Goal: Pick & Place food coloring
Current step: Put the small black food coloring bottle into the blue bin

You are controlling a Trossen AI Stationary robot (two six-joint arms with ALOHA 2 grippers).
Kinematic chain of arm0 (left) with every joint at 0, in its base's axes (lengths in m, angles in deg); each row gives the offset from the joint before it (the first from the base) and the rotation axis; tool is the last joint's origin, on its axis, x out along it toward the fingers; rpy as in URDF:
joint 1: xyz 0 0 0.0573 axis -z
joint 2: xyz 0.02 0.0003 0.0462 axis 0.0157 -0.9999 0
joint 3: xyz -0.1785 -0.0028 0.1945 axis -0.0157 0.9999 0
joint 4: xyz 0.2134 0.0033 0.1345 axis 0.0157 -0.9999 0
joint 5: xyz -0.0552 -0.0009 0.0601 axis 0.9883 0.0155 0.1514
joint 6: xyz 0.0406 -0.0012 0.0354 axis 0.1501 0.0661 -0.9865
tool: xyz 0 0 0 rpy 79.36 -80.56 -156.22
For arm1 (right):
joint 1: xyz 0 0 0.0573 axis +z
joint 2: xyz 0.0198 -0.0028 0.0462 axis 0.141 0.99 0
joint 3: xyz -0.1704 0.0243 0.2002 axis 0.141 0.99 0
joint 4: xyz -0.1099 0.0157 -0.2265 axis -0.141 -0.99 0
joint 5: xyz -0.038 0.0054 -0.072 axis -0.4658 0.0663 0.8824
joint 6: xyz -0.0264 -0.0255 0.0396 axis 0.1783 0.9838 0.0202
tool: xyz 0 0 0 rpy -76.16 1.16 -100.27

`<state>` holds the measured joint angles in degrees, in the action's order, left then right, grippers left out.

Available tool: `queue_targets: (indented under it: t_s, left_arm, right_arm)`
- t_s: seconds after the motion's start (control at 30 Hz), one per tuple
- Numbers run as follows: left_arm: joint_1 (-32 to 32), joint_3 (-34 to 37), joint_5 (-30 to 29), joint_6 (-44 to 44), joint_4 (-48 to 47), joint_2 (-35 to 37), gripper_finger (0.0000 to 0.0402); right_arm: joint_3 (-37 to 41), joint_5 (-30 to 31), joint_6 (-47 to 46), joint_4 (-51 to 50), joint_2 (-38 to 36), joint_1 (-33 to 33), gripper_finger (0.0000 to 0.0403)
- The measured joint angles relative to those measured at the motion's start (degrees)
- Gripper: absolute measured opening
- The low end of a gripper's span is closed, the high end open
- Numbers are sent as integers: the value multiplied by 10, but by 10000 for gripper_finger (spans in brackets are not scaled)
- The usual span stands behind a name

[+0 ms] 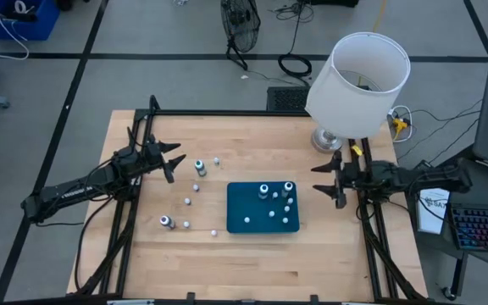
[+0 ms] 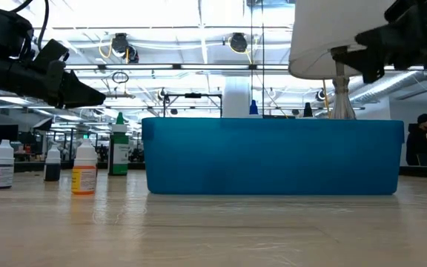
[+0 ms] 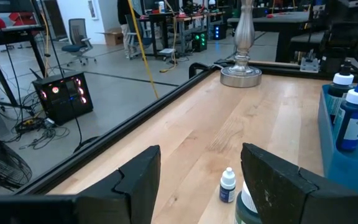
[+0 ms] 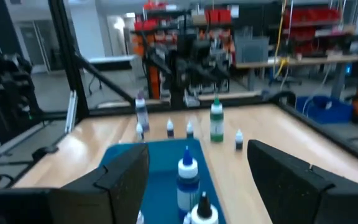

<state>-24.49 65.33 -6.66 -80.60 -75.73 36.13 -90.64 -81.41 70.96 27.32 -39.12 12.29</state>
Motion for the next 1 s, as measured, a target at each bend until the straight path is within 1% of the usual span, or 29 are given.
queue_targets:
  t_s: [0.17, 0.3, 0.37, 0.5, 0.6, 0.77, 0.83, 1.0]
  left_arm:
    - [0, 0, 0, 0, 0, 0, 225]
    - [0, 0, 0, 0, 0, 0, 225]
    - [0, 0, 0, 0, 0, 0, 225]
    - [0, 0, 0, 0, 0, 0, 225]
    - [0, 0, 0, 0, 0, 0, 225]
    - [0, 0, 0, 0, 0, 0, 225]
    - [0, 0, 0, 0, 0, 0, 225]
    - [0, 0, 0, 0, 0, 0, 225]
  right_arm:
    - [0, 0, 10, -50, -59, 0, 257]
    - [0, -2, 10, -96, -90, 0, 257]
    - [0, -2, 10, -102, -102, 0, 259]
    - [0, -2, 13, -98, -101, 0, 260]
    - [22, -2, 13, -67, -101, 0, 257]
    - [80, -2, 35, 64, -101, 0, 257]
    - [89, -2, 43, 75, -101, 0, 259]
    - [90, -2, 35, 32, -101, 0, 259]
